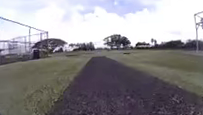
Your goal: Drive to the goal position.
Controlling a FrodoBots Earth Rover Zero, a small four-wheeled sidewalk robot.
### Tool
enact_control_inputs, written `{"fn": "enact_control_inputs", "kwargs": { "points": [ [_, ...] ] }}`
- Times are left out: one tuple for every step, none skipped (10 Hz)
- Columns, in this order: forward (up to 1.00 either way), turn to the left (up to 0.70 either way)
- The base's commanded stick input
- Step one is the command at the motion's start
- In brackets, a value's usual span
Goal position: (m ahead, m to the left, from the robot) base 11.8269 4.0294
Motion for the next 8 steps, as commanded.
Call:
{"fn": "enact_control_inputs", "kwargs": {
  "points": [
    [0.85,0.0],
    [0.85,0.0],
    [0.85,0.0],
    [0.85,0.0],
    [0.85,0.0],
    [0.85,0.0],
    [0.85,0.0],
    [0.85,0.0]
  ]
}}
